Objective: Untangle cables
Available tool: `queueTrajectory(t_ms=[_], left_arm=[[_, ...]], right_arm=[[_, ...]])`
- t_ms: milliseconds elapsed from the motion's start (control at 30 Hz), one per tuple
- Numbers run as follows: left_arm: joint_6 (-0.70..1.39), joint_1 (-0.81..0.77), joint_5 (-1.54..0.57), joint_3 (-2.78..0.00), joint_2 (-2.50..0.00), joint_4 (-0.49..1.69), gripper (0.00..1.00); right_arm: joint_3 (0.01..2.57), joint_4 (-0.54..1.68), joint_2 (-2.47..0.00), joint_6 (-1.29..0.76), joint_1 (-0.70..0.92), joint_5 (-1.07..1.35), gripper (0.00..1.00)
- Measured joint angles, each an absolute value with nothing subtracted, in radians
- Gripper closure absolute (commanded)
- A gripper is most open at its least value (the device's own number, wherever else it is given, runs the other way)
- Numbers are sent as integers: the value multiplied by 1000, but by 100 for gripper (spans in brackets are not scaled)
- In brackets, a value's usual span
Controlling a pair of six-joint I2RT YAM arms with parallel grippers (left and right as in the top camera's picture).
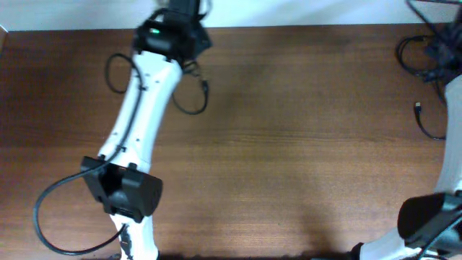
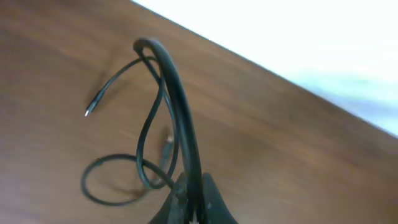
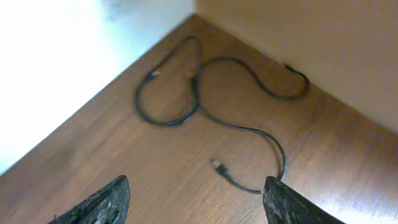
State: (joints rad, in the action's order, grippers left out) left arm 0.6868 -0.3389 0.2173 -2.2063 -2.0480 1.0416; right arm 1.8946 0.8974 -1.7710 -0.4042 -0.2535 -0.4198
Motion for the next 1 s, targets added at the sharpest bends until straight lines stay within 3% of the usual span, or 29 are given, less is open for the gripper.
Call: queueTrajectory(t_ms=[367,533,633,733,800,1000], left_arm=[[673,-775,232,-2206,-2106,1022,100],[673,-733,268,-2206,-2119,1023,100],[673,-674,280,-2206,-2119,1023,100],[673,-636,281,-2206,-2119,995,100],[673,-625,261,-2206,-2119,946,100],[705,-582,66,-2210,-2119,722,100]], right_arm=[[1895,974,-1759,-342,-202,-418,32],[1895,990,-1759,-324,-202,-401,31],[1895,994,-1759,-265,-202,-330,40],[1894,996,-1759,-201,-202,-187,40],[1894,995,-1759,-266,-202,-114,54],[1892,968,-1759,-615,-202,41,56]])
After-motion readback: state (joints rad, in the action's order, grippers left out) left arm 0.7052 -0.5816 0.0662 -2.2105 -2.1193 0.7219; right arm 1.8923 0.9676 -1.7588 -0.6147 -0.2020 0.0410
